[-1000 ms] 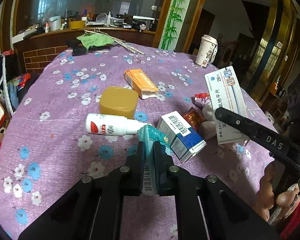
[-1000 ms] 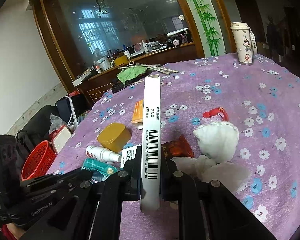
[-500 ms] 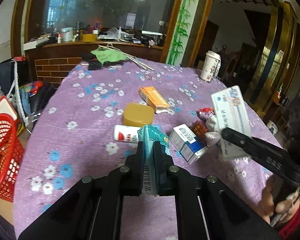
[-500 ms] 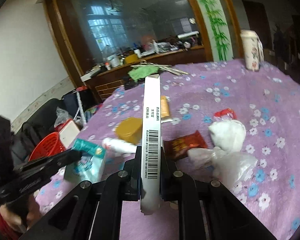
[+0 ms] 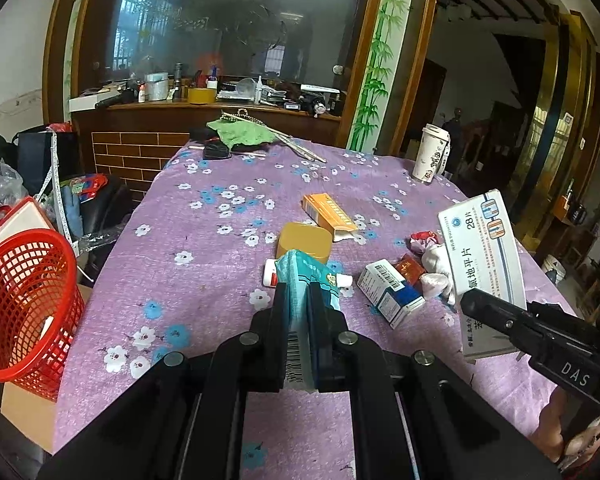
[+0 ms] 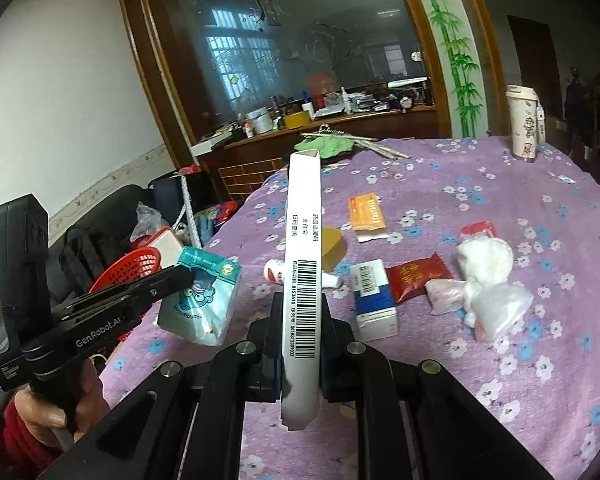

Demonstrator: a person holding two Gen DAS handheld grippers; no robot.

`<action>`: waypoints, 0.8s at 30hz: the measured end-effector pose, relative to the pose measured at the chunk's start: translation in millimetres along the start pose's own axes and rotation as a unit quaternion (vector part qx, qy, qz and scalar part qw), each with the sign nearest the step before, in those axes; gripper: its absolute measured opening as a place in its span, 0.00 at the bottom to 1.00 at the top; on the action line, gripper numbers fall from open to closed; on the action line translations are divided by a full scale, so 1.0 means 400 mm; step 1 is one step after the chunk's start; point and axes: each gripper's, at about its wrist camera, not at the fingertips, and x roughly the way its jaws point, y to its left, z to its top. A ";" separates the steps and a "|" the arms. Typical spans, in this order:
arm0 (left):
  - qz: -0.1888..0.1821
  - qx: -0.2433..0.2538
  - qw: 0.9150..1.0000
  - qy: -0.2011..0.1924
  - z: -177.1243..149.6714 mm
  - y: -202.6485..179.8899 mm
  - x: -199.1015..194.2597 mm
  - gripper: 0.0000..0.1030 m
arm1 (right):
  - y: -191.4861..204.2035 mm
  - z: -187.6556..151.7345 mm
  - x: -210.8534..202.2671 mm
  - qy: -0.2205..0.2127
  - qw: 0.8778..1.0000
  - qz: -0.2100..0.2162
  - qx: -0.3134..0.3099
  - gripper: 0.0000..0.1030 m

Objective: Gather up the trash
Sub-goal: 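Lift the white box and teal wipes pack up off the table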

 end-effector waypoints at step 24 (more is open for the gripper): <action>0.015 -0.010 1.000 -0.005 0.008 0.043 0.019 0.08 | 0.028 0.013 0.033 0.012 1.000 0.016 -0.011 0.14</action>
